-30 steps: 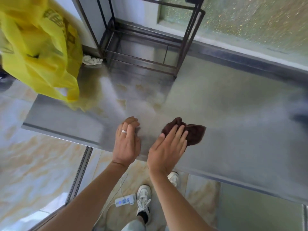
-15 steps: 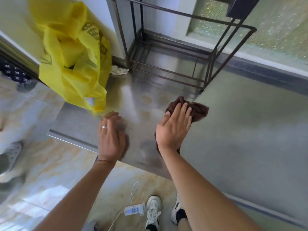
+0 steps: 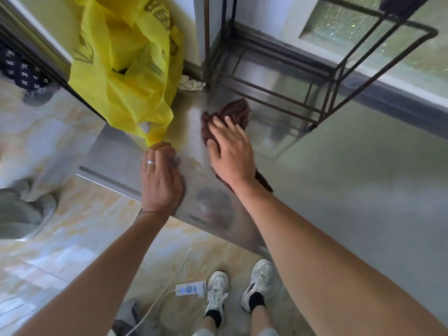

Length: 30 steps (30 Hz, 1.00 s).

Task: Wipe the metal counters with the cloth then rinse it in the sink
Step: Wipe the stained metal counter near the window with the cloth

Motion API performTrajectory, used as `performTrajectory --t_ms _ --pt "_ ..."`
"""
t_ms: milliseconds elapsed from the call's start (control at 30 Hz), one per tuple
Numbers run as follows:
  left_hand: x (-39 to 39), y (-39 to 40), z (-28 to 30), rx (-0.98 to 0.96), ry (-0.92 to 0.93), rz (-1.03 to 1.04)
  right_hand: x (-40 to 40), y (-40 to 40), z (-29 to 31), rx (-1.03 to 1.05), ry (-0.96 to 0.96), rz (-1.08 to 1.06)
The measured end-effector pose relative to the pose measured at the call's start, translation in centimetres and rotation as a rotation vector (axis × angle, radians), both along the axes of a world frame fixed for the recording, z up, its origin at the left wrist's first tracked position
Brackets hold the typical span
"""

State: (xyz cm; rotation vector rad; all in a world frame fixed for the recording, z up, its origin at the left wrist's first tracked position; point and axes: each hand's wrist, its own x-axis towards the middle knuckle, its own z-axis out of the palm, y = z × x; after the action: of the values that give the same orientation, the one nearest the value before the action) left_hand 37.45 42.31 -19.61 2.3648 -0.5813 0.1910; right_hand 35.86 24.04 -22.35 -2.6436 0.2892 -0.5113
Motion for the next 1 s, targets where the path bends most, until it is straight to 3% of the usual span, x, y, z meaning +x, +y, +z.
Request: performTrajectory --t_ms 233,433,600,833,1000 --pt "0.0 0.0 -0.4 -0.092 -0.014 0.076 -1.9 8.4 0.6 0.024 0.057 0.03" --pt "-0.1 0.1 -0.4 -0.098 -0.02 0.059 -4.1 7.3 0.6 0.027 0.033 0.239" --pt "-0.2 -0.1 0.0 -0.065 -0.004 0.034 -9.0 2.8 1.2 -0.02 0.122 0.388" --pt "0.1 0.0 0.1 -0.002 0.052 -0.004 -6.7 3.7 1.3 -0.122 0.224 0.011" --pt "0.8 0.8 -0.1 0.048 0.092 0.026 0.5 4.7 1.1 -0.139 0.234 -0.086"
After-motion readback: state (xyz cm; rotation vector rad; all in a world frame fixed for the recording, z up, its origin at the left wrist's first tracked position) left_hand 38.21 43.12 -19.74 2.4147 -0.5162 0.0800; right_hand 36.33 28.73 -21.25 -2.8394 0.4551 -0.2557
